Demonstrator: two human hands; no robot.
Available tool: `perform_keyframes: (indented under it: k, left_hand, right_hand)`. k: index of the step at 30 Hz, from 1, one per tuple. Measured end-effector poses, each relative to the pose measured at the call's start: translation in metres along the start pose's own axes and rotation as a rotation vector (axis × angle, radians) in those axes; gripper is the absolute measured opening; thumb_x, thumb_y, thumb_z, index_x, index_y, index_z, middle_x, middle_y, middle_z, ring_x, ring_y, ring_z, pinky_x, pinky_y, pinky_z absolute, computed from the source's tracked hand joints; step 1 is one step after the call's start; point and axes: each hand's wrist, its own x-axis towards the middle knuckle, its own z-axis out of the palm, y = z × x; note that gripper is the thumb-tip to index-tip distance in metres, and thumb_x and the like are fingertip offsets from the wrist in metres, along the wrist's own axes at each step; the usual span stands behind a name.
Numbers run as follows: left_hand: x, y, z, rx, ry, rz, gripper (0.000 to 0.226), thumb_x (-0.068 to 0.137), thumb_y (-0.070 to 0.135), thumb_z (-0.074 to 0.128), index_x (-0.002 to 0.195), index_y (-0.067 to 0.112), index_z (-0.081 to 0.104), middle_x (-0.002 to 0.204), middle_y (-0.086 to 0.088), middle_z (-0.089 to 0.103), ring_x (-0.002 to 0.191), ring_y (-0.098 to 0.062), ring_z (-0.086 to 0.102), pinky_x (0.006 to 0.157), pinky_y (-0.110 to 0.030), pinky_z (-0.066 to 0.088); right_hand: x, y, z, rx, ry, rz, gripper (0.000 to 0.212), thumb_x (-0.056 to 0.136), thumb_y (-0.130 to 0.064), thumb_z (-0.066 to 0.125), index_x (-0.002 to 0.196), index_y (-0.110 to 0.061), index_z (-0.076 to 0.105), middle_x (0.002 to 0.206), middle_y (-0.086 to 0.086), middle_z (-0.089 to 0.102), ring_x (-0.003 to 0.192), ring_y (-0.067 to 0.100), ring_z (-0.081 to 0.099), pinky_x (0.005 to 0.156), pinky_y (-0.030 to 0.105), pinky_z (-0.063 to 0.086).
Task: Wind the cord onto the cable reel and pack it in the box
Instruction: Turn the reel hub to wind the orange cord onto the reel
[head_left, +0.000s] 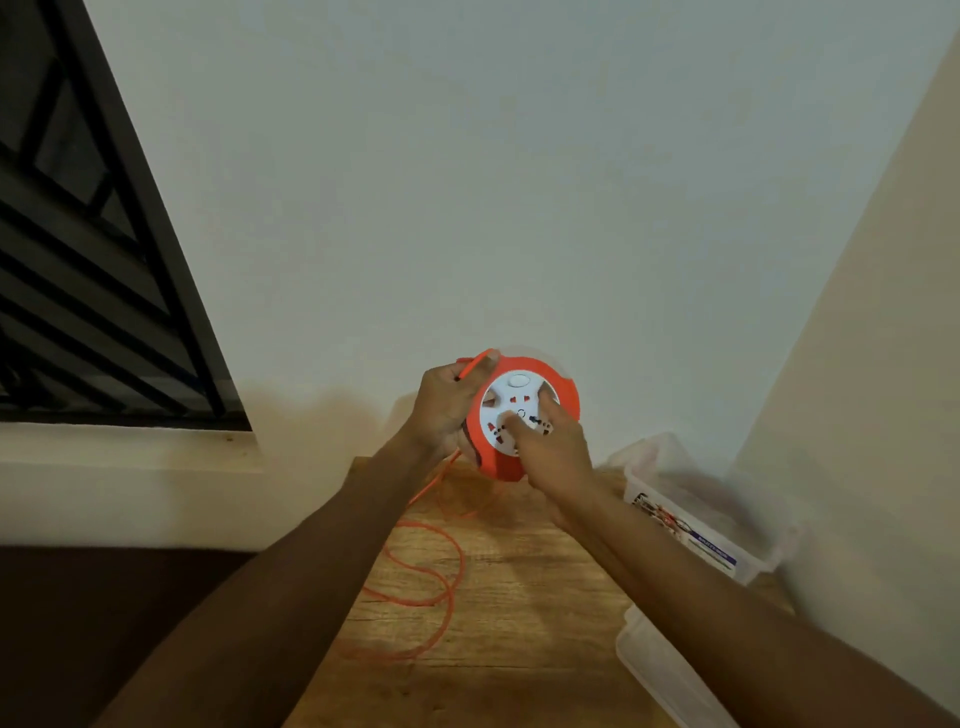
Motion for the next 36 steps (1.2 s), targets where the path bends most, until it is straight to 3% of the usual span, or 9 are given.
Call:
perform_keyframes:
  k: [3, 5, 8, 11, 16, 20, 27, 30, 36]
  left_hand:
    - [0.002, 0.002, -0.006, -0.031, -0.034, -0.043, 0.030, 0.094, 0.040, 0.073, 0.100, 0.010, 0.077, 0.096, -0.014, 0.082, 0.082, -0.029, 0.079, 0.073, -0.040, 0.066]
    - [0.004, 0.004, -0.011, -0.013, -0.044, -0.050, 0.030, 0.094, 0.043, 0.070, 0.101, 0.014, 0.077, 0.100, -0.013, 0.082, 0.086, -0.031, 0.079, 0.078, -0.043, 0.065]
    - [0.005, 0.007, -0.013, 0.006, -0.085, -0.057, 0.032, 0.094, 0.044, 0.069, 0.106, 0.015, 0.076, 0.104, -0.011, 0.082, 0.093, -0.035, 0.078, 0.082, -0.046, 0.065]
    - [0.004, 0.008, -0.012, 0.023, -0.151, -0.055, 0.037, 0.094, 0.044, 0.069, 0.112, 0.012, 0.074, 0.108, -0.013, 0.080, 0.095, -0.037, 0.078, 0.082, -0.046, 0.065]
    - [0.001, 0.010, -0.011, 0.145, -0.264, -0.080, 0.045, 0.091, 0.047, 0.072, 0.112, 0.007, 0.075, 0.103, -0.014, 0.081, 0.090, -0.036, 0.079, 0.073, -0.041, 0.066]
    - [0.001, 0.009, -0.012, 0.223, -0.260, -0.072, 0.042, 0.089, 0.051, 0.073, 0.109, 0.014, 0.076, 0.099, -0.008, 0.082, 0.085, -0.032, 0.080, 0.069, -0.038, 0.065]
    - [0.001, 0.016, -0.016, 0.210, -0.267, -0.071, 0.029, 0.092, 0.046, 0.071, 0.104, 0.021, 0.076, 0.098, -0.005, 0.083, 0.083, -0.027, 0.080, 0.066, -0.034, 0.064]
    - [-0.001, 0.018, -0.017, 0.175, -0.252, -0.034, 0.031, 0.090, 0.048, 0.072, 0.108, 0.022, 0.076, 0.099, -0.004, 0.083, 0.085, -0.028, 0.080, 0.064, -0.035, 0.064]
    - [-0.001, 0.016, -0.005, 0.048, -0.058, 0.036, 0.042, 0.090, 0.050, 0.072, 0.116, 0.018, 0.075, 0.103, -0.004, 0.082, 0.090, -0.030, 0.080, 0.080, -0.046, 0.066]
  right_hand:
    - [-0.008, 0.003, -0.011, -0.296, -0.110, -0.156, 0.079, 0.087, -0.029, 0.065, 0.154, -0.028, 0.023, 0.115, -0.002, 0.070, 0.104, 0.013, 0.064, 0.090, 0.035, 0.053]
    - [-0.007, 0.004, -0.024, -0.648, -0.048, -0.427, 0.064, 0.088, -0.026, 0.062, 0.147, -0.025, 0.038, 0.094, -0.004, 0.075, 0.088, 0.015, 0.069, 0.078, 0.034, 0.056]
    - [-0.002, -0.004, -0.040, -1.088, -0.048, -0.888, 0.032, 0.082, -0.012, 0.067, 0.114, -0.019, 0.069, 0.114, 0.007, 0.070, 0.087, 0.032, 0.070, 0.063, 0.037, 0.056]
    - [0.006, -0.017, -0.049, -1.356, -0.270, -1.126, 0.029, 0.074, -0.005, 0.076, 0.099, -0.020, 0.075, 0.140, 0.014, 0.053, 0.098, 0.036, 0.065, 0.056, 0.040, 0.056]
    - [0.016, -0.030, -0.055, -1.680, -0.505, -1.153, 0.036, 0.091, -0.019, 0.066, 0.125, -0.029, 0.063, 0.160, 0.007, 0.023, 0.122, 0.035, 0.052, 0.085, 0.049, 0.057]
    - [0.015, -0.033, -0.052, -1.876, -0.543, -1.273, 0.048, 0.095, -0.031, 0.062, 0.140, -0.037, 0.048, 0.155, 0.016, 0.029, 0.123, 0.039, 0.048, 0.098, 0.051, 0.046]
    - [0.020, -0.044, -0.043, -1.943, -0.410, -1.292, 0.084, 0.082, -0.042, 0.075, 0.149, -0.034, 0.026, 0.129, 0.019, 0.056, 0.110, 0.038, 0.057, 0.093, 0.047, 0.046]
    - [0.023, -0.041, -0.042, -1.877, -0.294, -1.284, 0.081, 0.076, -0.045, 0.080, 0.144, -0.022, 0.042, 0.114, 0.016, 0.070, 0.088, 0.032, 0.071, 0.080, 0.043, 0.056]
    - [0.030, -0.031, -0.037, -1.592, 0.023, -1.027, 0.069, 0.088, -0.058, 0.055, 0.139, -0.012, 0.050, 0.097, 0.016, 0.075, 0.069, 0.033, 0.071, 0.062, 0.041, 0.058]
